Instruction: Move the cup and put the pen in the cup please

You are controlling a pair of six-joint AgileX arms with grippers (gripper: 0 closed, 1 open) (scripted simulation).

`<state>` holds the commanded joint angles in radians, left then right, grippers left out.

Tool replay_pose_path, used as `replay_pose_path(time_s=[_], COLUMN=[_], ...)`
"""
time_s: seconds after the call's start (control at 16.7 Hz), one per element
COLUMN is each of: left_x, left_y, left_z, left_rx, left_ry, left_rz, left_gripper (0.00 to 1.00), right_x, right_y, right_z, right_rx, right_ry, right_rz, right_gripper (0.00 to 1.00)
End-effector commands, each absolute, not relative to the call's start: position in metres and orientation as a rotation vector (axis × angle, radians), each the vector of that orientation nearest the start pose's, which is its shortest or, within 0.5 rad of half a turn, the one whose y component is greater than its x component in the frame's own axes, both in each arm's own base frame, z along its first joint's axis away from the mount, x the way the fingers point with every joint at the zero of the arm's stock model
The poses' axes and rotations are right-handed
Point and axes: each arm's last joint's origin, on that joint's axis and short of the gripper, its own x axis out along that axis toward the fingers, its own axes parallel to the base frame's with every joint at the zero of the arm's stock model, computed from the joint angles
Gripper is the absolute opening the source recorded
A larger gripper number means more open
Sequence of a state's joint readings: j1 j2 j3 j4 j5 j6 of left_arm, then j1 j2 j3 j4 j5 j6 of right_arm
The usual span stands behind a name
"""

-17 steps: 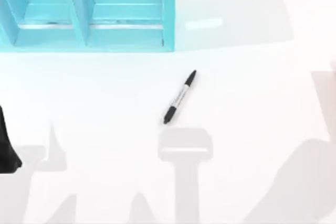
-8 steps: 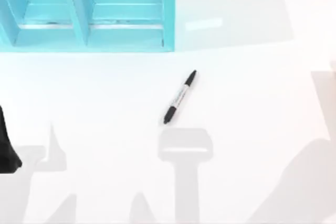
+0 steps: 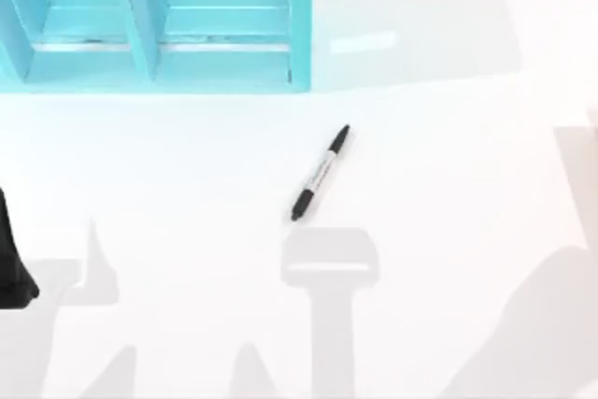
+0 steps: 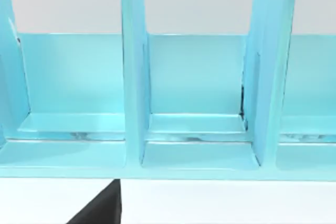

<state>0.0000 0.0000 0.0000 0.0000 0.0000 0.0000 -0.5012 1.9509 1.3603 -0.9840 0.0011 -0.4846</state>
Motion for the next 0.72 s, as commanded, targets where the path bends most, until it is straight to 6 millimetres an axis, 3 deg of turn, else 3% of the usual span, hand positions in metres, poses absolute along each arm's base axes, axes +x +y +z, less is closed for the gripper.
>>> replay_pose_path(time_s=[0.12,0.18,0.72], left_x=[0.1057,0.1057,0.1057], left_y=[-0.0012,-0.0012,-0.0012], left_z=[0.16,0.16,0.16], left_rx=[0.0,0.0,0.0], left_ry=[0.0,0.0,0.0], left_rz=[0.0,0.0,0.0], left_gripper=[1.0,1.0,1.0], right_x=[0.3174,0.3174,0.3179], right_y=[-0.1706,-0.1706,-0.1698], right_z=[0.1593,0.1593,0.1605], right_rx=[0.01,0.01,0.01], right_ry=[1.574,1.574,1.573], right_rz=[-0.007,-0.007,-0.008], right_gripper=[0.02,0.0,0.0])
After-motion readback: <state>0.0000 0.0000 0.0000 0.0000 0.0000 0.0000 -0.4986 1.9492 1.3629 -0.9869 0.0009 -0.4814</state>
